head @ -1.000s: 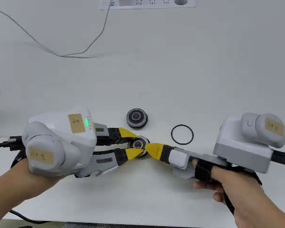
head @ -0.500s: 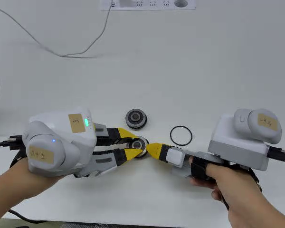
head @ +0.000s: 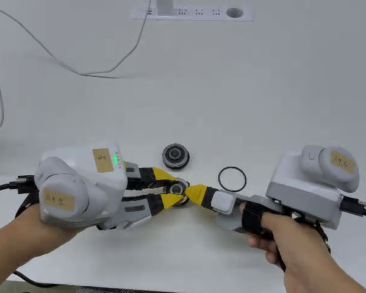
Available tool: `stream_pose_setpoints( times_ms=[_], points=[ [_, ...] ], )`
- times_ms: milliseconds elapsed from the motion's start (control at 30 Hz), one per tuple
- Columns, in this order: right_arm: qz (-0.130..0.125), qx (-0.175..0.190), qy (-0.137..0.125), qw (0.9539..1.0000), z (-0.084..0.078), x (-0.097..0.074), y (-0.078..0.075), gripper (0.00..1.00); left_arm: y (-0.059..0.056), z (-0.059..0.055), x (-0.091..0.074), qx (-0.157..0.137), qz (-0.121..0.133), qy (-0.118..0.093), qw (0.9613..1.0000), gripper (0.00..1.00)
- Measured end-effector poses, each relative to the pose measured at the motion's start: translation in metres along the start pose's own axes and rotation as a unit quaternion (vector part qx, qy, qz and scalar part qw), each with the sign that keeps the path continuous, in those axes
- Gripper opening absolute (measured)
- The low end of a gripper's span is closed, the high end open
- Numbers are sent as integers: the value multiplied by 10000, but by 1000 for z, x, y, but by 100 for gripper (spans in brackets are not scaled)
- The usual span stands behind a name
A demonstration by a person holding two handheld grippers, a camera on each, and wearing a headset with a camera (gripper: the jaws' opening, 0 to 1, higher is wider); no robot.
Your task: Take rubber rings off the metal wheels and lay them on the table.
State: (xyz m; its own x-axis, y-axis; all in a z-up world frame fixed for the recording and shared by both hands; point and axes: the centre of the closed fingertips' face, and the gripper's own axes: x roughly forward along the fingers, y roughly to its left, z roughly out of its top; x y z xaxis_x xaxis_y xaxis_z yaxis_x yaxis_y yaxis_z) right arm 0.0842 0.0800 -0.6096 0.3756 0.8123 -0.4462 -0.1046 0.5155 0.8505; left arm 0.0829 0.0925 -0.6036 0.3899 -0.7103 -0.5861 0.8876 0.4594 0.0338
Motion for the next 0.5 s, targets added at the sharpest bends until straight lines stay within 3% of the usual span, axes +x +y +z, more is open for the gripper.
stream_pose_setpoints(
  times_ms=[233, 500],
  points=[
    [111, -73, 16, 9999, -1, 1, 6, 0, 0, 0, 0, -10, 7, -21, 10000, 13],
    [151, -424, 71, 9990, -1, 0, 11, 0, 0, 0, 0, 3, 2, -19, 10000, 13]
  ],
)
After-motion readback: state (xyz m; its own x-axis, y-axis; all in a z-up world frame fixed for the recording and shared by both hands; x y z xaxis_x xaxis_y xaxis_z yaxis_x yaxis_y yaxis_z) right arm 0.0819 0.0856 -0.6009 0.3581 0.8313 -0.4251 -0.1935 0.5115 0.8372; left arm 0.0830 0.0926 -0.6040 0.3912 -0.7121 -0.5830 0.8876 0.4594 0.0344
